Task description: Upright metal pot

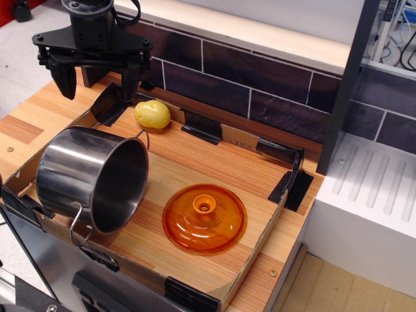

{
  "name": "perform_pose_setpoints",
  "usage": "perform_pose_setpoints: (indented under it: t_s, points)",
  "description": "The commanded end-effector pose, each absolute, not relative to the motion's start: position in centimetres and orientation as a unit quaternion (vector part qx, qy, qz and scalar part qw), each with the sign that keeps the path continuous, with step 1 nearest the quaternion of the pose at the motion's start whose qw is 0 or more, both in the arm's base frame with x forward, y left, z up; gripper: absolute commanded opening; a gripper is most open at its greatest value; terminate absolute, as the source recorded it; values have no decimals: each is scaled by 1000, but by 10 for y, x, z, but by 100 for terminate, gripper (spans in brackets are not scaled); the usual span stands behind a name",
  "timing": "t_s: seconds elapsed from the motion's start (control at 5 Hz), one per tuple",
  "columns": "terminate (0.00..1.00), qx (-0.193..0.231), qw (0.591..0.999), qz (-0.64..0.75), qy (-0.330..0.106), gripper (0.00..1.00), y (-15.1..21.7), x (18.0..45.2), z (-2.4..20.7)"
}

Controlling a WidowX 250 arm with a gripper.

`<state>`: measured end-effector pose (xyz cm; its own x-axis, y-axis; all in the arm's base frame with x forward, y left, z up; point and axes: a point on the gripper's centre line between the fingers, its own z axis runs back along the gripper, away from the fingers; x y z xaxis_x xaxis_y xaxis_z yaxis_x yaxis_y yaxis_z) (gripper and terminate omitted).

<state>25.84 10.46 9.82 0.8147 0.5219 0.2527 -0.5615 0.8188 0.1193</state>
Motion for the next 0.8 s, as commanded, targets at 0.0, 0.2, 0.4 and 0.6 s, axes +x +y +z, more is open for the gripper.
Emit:
perform_pose_setpoints:
  t_s: [0.0, 0.2, 0.4, 0.6]
  points:
    - [0, 95, 948, 286, -105, 100, 105, 258, 98]
    - [0, 98, 971, 181, -118, 100, 94, 269, 107]
    - [0, 104, 983, 66, -140, 100, 74, 273, 122]
    - [0, 121, 985, -35, -121, 100, 54, 275, 131]
